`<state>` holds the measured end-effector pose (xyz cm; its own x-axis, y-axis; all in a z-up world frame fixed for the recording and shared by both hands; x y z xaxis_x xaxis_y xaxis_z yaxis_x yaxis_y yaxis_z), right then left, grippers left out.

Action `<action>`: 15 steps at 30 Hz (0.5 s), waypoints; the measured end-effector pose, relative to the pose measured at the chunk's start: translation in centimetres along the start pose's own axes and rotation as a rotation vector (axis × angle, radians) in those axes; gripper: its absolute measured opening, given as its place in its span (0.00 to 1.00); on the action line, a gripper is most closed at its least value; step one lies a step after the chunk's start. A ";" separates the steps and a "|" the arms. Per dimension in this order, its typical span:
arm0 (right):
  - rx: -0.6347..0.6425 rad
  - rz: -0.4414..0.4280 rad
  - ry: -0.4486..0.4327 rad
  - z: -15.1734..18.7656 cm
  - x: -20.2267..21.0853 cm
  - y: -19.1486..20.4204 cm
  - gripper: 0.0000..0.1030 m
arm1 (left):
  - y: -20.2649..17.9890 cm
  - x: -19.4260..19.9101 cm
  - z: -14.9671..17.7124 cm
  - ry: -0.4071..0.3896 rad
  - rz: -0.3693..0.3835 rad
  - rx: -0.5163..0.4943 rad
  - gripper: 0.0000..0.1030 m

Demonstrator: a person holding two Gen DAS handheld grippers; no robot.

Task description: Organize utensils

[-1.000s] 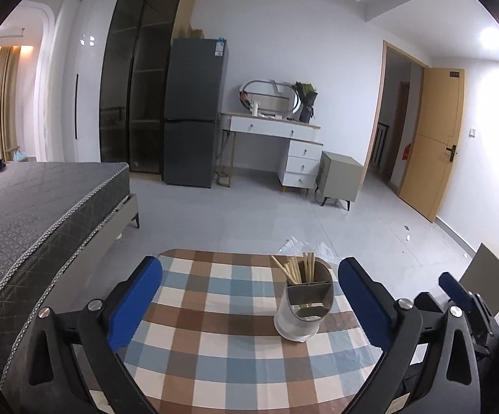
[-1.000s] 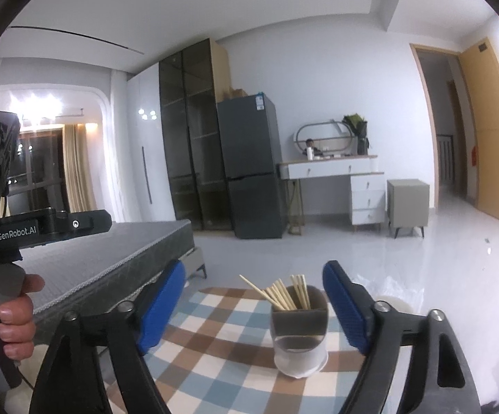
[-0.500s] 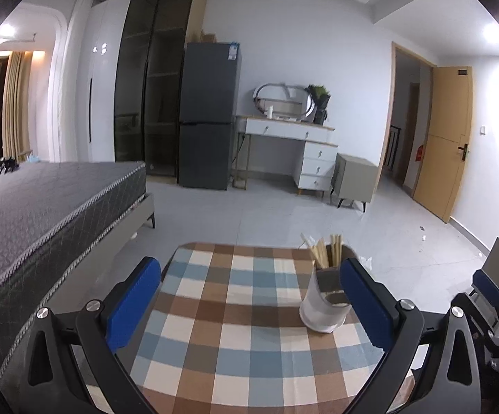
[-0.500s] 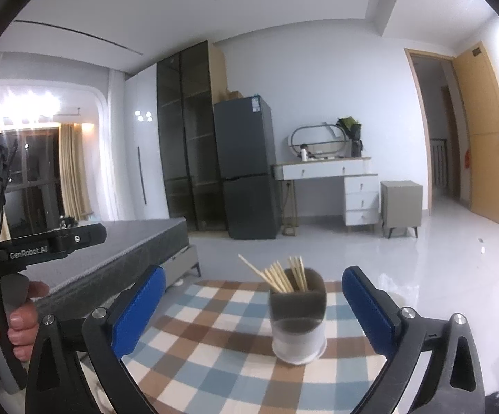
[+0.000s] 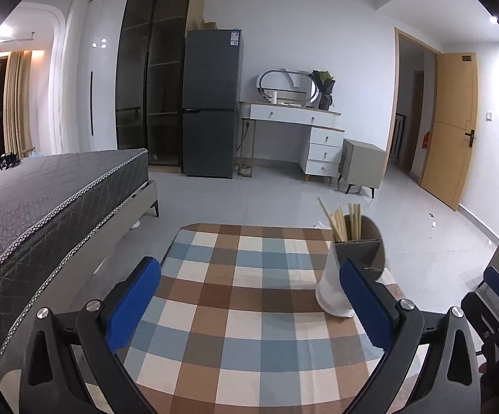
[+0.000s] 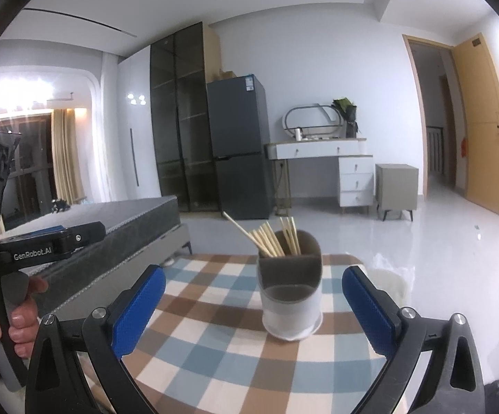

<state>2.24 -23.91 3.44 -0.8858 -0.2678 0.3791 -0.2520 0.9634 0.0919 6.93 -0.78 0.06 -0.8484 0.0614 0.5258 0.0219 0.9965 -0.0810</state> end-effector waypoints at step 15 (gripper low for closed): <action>-0.047 0.009 0.088 2.7 -3.2 -0.5 1.00 | -0.7 -2.5 2.1 0.081 0.014 -0.007 0.98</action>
<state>4.11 -23.58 -0.27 -0.8495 -0.2593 0.4595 -0.2244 0.9658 0.1302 7.94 -1.71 -3.03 -0.8025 0.0796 0.5913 0.0373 0.9958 -0.0835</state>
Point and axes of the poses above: each gripper's, at about its wrist camera, not at the fingertips, and x roughly against the way its jaws point, y to its left, z to its underside, the point moved 8 cm from there along -x, roughly the way its jaws point, and after that the axes turned 7 degrees about y, right-handed, at the moved point
